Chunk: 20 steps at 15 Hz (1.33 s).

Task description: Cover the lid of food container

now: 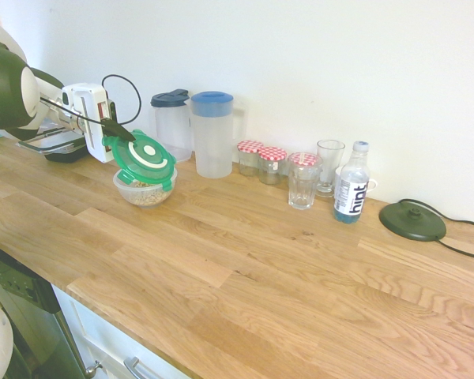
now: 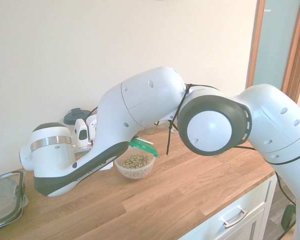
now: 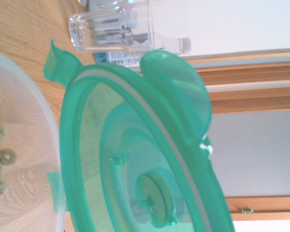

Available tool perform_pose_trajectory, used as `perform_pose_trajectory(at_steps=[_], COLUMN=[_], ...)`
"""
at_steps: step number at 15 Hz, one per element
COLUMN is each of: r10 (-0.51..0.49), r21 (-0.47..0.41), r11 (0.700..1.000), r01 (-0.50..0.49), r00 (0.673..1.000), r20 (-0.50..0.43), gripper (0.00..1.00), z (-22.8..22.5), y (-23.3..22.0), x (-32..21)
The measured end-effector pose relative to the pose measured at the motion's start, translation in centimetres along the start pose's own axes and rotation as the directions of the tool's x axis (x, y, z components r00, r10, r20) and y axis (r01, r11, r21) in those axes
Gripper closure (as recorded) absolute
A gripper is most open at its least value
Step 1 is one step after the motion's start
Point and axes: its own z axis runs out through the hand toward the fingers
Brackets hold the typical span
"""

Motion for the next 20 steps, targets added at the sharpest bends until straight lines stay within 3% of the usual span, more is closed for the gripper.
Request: perform_pose_trajectory(at_steps=[12, 20], r10=[-0.108, -0.183], r21=[0.164, 0.239], r11=[0.983, 0.963], r01=[0.089, 0.124], r00=[0.988, 0.953], r20=[0.112, 0.241], gripper=[0.00, 0.00], z=[-3.9, -5.0], y=[0.2, 2.8], x=[-1.2, -0.3])
